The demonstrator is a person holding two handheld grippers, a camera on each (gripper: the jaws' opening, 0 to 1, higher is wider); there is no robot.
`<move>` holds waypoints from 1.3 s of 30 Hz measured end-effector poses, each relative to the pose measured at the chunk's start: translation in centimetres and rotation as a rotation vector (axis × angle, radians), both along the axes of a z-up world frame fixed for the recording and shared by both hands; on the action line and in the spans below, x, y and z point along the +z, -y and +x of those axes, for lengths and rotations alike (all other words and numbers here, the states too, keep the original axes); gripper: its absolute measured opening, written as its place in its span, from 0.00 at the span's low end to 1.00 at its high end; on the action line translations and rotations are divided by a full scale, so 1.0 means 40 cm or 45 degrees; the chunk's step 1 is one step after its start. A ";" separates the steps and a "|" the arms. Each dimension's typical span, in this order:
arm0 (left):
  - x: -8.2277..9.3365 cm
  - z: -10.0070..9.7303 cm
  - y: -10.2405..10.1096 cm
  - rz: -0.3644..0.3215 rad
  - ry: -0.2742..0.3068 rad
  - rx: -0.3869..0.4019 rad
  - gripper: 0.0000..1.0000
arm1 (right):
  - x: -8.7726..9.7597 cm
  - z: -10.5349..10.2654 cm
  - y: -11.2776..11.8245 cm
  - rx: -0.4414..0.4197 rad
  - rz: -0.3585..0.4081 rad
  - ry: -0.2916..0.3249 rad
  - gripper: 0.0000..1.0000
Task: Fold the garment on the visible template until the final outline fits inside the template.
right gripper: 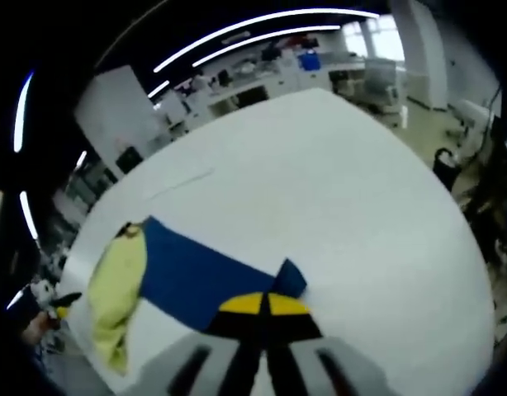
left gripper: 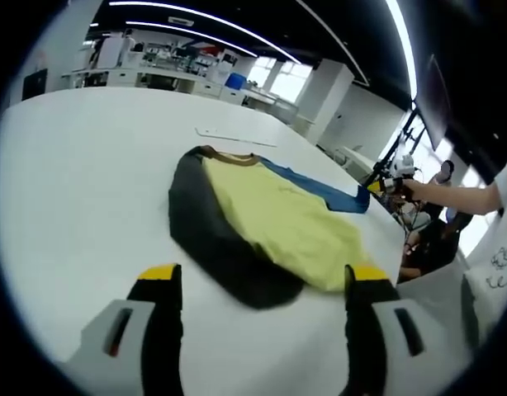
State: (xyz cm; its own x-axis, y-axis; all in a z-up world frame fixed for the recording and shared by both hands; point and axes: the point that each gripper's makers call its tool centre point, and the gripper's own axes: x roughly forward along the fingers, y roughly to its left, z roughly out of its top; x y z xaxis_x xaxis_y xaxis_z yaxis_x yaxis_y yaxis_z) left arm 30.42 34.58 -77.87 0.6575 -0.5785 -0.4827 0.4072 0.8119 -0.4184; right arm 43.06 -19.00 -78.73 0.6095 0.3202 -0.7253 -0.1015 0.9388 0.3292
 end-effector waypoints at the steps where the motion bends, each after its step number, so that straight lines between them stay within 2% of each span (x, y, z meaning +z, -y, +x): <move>1: -0.001 0.000 0.000 -0.001 -0.001 -0.001 0.78 | -0.005 -0.003 0.004 0.001 -0.010 -0.008 0.00; 13: -0.009 0.003 -0.003 -0.002 -0.008 -0.004 0.78 | -0.036 -0.046 0.039 -0.048 -0.059 -0.035 0.00; 19: -0.012 0.003 -0.003 -0.001 -0.011 -0.008 0.78 | -0.052 -0.065 0.057 -0.049 -0.082 -0.041 0.10; 23: -0.011 0.003 -0.001 0.000 -0.010 -0.010 0.78 | -0.059 -0.091 0.058 -0.052 -0.113 -0.048 0.21; 28: -0.011 0.000 0.004 0.000 -0.011 -0.011 0.78 | -0.067 -0.096 0.054 -0.056 -0.099 -0.045 0.26; 30: -0.011 0.000 0.004 0.003 -0.011 -0.012 0.78 | -0.062 -0.090 0.044 -0.027 -0.080 0.000 0.32; 32: -0.010 0.000 0.003 0.002 -0.011 -0.009 0.78 | -0.026 -0.074 0.010 0.051 -0.031 0.144 0.41; 33: -0.010 -0.001 0.002 0.003 -0.010 -0.008 0.78 | -0.016 -0.072 0.004 0.066 -0.032 0.174 0.44; 36: -0.011 -0.004 0.001 0.004 -0.012 -0.008 0.78 | 0.020 -0.089 -0.019 0.106 -0.045 0.234 0.52; 39: -0.012 -0.005 0.001 0.007 -0.013 -0.011 0.78 | 0.018 -0.079 -0.017 0.132 -0.047 0.262 0.60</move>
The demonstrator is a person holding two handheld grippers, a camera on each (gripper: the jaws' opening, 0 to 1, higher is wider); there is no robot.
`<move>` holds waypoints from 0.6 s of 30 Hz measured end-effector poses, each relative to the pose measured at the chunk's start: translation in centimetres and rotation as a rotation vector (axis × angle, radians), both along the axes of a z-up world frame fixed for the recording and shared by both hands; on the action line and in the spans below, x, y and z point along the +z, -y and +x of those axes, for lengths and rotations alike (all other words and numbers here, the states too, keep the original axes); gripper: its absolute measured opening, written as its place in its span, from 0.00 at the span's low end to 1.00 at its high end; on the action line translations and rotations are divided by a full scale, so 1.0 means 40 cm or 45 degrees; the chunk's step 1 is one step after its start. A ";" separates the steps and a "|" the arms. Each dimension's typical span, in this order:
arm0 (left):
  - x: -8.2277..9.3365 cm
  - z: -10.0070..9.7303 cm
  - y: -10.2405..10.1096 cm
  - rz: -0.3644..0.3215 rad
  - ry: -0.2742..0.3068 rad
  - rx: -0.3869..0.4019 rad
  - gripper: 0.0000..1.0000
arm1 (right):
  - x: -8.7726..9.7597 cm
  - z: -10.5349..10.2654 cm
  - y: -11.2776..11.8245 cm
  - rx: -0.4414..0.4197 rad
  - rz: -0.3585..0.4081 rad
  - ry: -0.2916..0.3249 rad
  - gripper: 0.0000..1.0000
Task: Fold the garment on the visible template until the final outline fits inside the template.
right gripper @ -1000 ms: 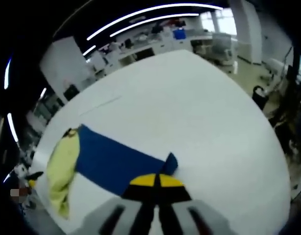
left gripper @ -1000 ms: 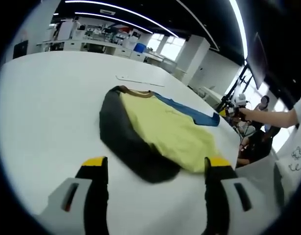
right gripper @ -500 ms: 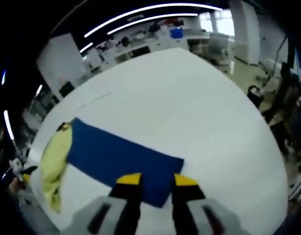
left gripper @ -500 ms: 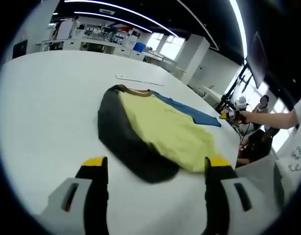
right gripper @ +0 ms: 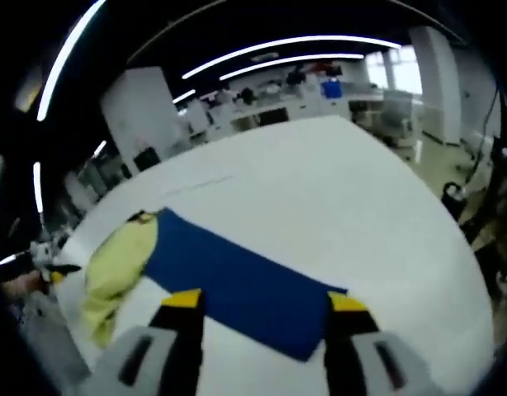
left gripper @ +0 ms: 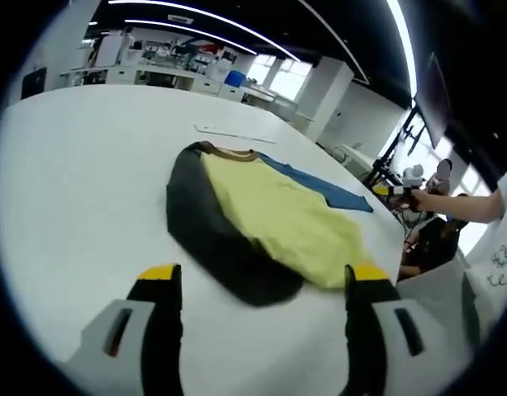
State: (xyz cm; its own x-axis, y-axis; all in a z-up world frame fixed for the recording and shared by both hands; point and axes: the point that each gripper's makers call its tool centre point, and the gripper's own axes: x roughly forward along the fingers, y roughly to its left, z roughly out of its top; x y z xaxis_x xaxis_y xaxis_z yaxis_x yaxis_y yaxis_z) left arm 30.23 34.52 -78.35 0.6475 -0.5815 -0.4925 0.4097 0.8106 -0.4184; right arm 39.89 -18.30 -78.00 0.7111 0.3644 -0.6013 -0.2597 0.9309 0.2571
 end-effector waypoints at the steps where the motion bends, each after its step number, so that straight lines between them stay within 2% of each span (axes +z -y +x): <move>1: 0.000 0.000 0.000 0.001 0.001 0.000 0.78 | 0.005 -0.005 -0.008 0.020 -0.010 0.017 0.64; 3: -0.001 -0.001 0.000 0.002 0.001 -0.002 0.78 | 0.006 -0.014 -0.019 0.023 -0.014 0.016 0.72; 6: -0.004 -0.004 0.001 0.012 -0.004 -0.007 0.78 | 0.010 -0.034 -0.039 0.040 -0.009 0.021 0.90; 8: -0.008 -0.005 0.001 0.020 -0.008 -0.011 0.77 | 0.017 -0.047 -0.049 0.056 -0.037 0.041 0.99; 13: -0.031 -0.006 0.006 0.028 -0.033 -0.007 0.73 | 0.021 -0.074 -0.056 0.075 -0.039 0.035 0.99; 18: -0.054 -0.012 0.023 0.033 -0.057 -0.015 0.69 | 0.062 -0.106 -0.103 0.125 -0.028 0.077 0.99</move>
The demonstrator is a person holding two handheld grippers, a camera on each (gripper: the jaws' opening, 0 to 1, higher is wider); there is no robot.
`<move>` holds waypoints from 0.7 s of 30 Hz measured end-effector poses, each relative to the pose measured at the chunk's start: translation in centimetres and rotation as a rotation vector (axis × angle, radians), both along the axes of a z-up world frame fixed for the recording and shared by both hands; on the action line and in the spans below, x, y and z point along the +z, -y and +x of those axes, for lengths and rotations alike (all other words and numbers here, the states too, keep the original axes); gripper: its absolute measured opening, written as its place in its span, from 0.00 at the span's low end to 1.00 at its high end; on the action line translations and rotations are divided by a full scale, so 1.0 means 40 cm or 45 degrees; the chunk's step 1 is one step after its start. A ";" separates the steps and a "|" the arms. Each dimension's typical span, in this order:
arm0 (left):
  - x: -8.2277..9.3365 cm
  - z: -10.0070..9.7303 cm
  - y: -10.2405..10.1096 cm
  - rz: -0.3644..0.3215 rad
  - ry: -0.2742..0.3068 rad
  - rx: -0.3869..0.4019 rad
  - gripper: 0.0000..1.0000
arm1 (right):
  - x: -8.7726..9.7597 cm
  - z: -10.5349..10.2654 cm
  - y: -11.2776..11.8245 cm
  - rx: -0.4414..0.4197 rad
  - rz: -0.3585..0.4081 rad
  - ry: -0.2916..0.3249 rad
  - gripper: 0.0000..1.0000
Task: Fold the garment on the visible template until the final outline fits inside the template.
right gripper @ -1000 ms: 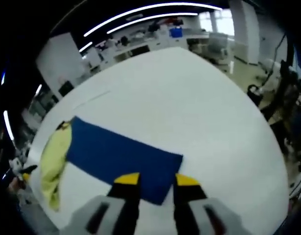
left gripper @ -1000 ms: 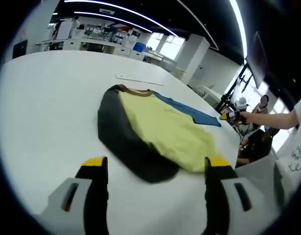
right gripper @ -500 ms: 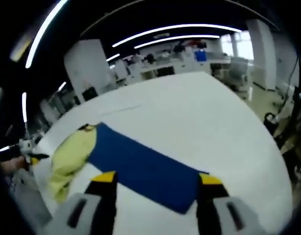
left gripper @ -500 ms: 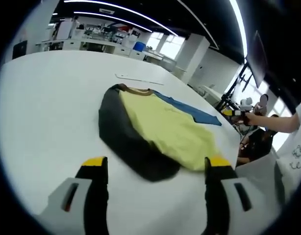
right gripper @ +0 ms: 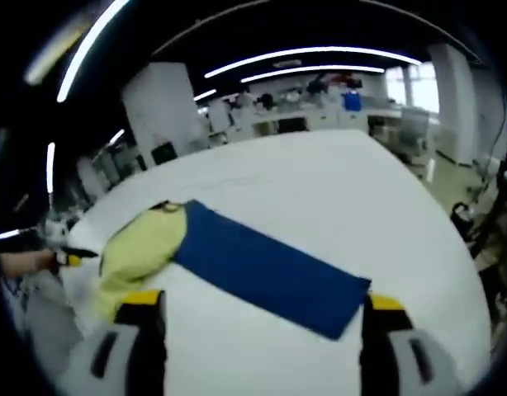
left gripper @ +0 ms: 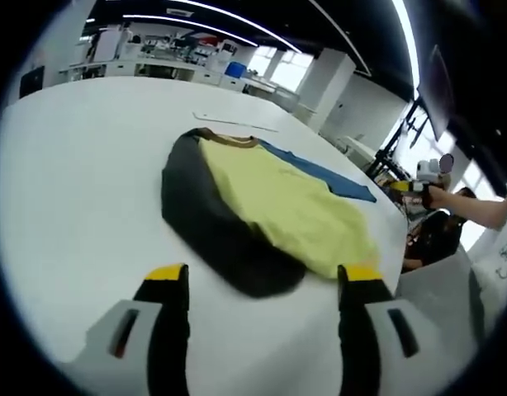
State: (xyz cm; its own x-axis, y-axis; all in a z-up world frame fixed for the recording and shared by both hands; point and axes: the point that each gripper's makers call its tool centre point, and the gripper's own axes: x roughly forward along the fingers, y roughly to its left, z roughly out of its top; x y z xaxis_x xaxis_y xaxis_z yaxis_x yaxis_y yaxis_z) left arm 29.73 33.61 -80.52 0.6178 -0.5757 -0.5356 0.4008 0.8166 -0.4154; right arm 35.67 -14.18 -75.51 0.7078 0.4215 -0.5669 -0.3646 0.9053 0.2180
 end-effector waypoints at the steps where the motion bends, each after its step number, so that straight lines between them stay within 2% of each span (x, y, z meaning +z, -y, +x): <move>1: -0.005 0.000 0.005 -0.006 -0.006 0.003 0.68 | 0.009 -0.010 -0.016 0.013 -0.002 0.006 0.99; 5: -0.025 0.004 0.013 0.022 -0.027 0.016 0.64 | 0.023 -0.029 -0.059 0.061 0.009 0.023 0.99; 7: -0.040 0.006 0.009 0.043 -0.062 0.048 0.60 | 0.020 -0.032 -0.064 0.077 0.010 0.027 0.99; 11: -0.039 0.006 0.028 0.013 -0.060 0.049 0.51 | 0.015 -0.054 -0.095 0.118 -0.005 0.024 0.97; 15: -0.062 0.002 0.028 0.056 -0.093 0.052 0.46 | 0.005 -0.069 -0.106 0.144 -0.011 0.014 0.96; 18: -0.062 0.007 0.024 0.067 -0.114 0.094 0.36 | 0.003 -0.081 -0.113 0.148 -0.006 0.010 0.95; 19: -0.070 0.003 0.020 0.063 -0.154 0.112 0.30 | 0.003 -0.085 -0.115 0.147 -0.002 0.008 0.95; 21: -0.079 0.005 0.018 0.062 -0.166 0.117 0.18 | -0.003 -0.087 -0.116 0.143 0.008 0.002 0.95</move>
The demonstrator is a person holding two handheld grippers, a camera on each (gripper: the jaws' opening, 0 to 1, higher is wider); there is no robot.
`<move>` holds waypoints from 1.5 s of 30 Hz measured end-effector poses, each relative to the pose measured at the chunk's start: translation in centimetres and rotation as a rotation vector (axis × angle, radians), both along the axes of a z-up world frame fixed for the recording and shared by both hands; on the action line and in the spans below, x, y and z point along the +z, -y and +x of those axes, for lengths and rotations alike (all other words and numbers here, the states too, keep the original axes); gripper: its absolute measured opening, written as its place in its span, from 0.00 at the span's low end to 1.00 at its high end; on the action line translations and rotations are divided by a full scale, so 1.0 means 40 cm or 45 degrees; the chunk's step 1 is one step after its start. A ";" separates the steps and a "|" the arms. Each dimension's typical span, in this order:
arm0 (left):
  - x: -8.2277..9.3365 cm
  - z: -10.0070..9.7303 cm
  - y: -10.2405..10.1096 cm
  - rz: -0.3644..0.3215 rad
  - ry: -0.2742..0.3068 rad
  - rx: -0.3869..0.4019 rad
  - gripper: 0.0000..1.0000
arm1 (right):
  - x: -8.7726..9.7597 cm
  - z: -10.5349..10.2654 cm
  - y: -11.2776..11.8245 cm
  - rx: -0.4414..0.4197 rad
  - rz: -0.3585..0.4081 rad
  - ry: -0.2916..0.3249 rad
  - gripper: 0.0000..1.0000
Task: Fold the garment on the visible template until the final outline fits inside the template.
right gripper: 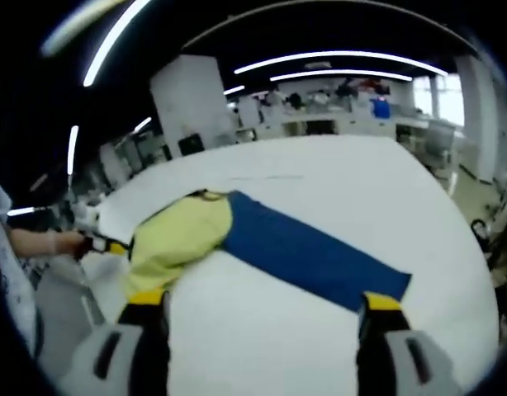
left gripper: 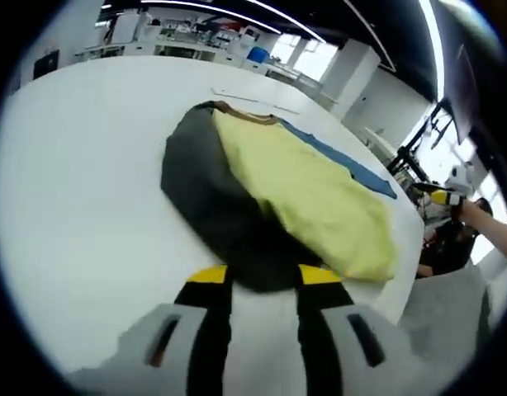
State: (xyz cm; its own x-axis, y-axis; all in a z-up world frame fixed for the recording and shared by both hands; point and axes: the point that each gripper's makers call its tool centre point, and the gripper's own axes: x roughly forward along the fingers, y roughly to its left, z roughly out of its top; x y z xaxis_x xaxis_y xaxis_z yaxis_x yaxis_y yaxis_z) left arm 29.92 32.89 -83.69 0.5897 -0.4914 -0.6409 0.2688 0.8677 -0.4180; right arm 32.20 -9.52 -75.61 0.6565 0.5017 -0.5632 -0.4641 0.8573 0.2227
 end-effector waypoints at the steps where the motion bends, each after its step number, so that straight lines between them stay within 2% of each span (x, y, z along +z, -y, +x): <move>1: -0.003 0.001 -0.002 0.003 -0.003 0.010 0.14 | -0.002 -0.002 0.000 -0.003 0.001 -0.001 0.94; 8: -0.012 0.015 -0.015 -0.015 -0.020 0.075 0.01 | -0.009 -0.018 -0.008 -0.007 0.014 -0.017 0.93; 10: 0.009 0.026 -0.018 -0.049 0.004 0.112 0.00 | -0.012 -0.024 -0.011 -0.011 0.021 -0.022 0.92; 11: 0.033 0.037 -0.019 -0.079 0.041 0.134 0.00 | -0.013 -0.026 -0.011 -0.012 0.023 -0.023 0.92; 14: 0.068 0.051 -0.028 -0.091 0.077 0.144 0.00 | -0.013 -0.031 -0.010 -0.017 0.030 -0.021 0.92; 20: 0.175 0.108 -0.012 -0.118 0.181 0.089 0.00 | -0.011 -0.036 -0.013 -0.031 0.044 -0.023 0.91; 26: 0.224 0.170 0.030 -0.117 0.229 0.008 0.00 | -0.016 -0.043 -0.019 -0.036 0.057 -0.031 0.90; 32: 0.220 0.226 0.098 -0.120 0.224 -0.087 0.00 | -0.017 -0.055 -0.023 -0.039 0.061 -0.033 0.90; 39: 0.217 0.241 0.190 -0.147 0.216 -0.173 0.00 | -0.018 -0.068 -0.010 -0.067 0.072 -0.037 0.90; 45: 0.171 0.270 0.223 -0.140 0.179 -0.199 0.00 | -0.025 -0.078 -0.004 -0.084 0.080 -0.047 0.89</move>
State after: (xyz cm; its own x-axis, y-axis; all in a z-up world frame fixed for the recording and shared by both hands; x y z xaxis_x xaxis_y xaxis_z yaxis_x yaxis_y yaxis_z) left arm 40.74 23.95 -76.84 0.5808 -0.6461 -0.4952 0.4583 0.7623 -0.4570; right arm 29.07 -9.36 -76.60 0.6687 0.4934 -0.5563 -0.3976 0.8695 0.2932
